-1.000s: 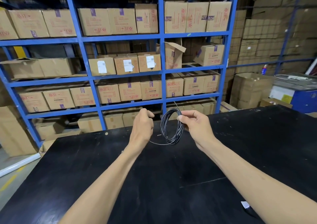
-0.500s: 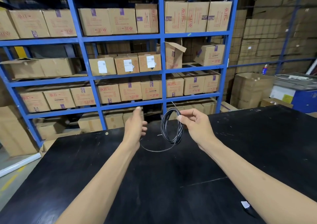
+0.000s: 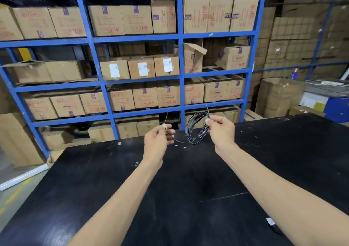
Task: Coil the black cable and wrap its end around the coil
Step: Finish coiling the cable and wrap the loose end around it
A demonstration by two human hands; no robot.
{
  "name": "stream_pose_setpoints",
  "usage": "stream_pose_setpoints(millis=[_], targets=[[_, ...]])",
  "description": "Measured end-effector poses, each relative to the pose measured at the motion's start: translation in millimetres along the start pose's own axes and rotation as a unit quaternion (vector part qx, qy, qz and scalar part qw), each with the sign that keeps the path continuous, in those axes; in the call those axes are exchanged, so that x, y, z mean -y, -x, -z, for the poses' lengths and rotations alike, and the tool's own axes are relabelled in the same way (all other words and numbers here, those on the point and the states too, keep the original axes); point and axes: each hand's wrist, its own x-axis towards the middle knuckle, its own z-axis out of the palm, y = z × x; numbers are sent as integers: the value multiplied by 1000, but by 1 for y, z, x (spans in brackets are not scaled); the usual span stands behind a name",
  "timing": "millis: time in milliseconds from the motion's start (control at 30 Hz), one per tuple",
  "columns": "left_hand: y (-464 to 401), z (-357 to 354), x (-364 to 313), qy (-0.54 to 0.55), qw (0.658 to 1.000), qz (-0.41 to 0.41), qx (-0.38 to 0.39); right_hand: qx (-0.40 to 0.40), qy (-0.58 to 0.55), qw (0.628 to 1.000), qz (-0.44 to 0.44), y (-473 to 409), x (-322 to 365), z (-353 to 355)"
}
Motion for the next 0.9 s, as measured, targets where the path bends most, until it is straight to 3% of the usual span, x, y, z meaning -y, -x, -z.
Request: stream_pose_setpoints(millis=[133,267,367,533,700,900], targets=[[9,-6,-4,85,996,-31,-15,-21,5,1000,6,-3,0,3],[18,-8,6,-32,990,-140,7,-24,-1,1000,-3,-4,1,8],[12,-11,9,-95,984,-152,6,-4,-11,1000,-10,-3,2,12],[-23,-8,-3,-118,990,-73,5,130,35,991,25,11,6,24],[-40,-3,-12,-171,972,0,162,263,121,951,109,18,12,38],[-29,-7,-24,-133,952,62,269,322,175,921,130,18,13,40]])
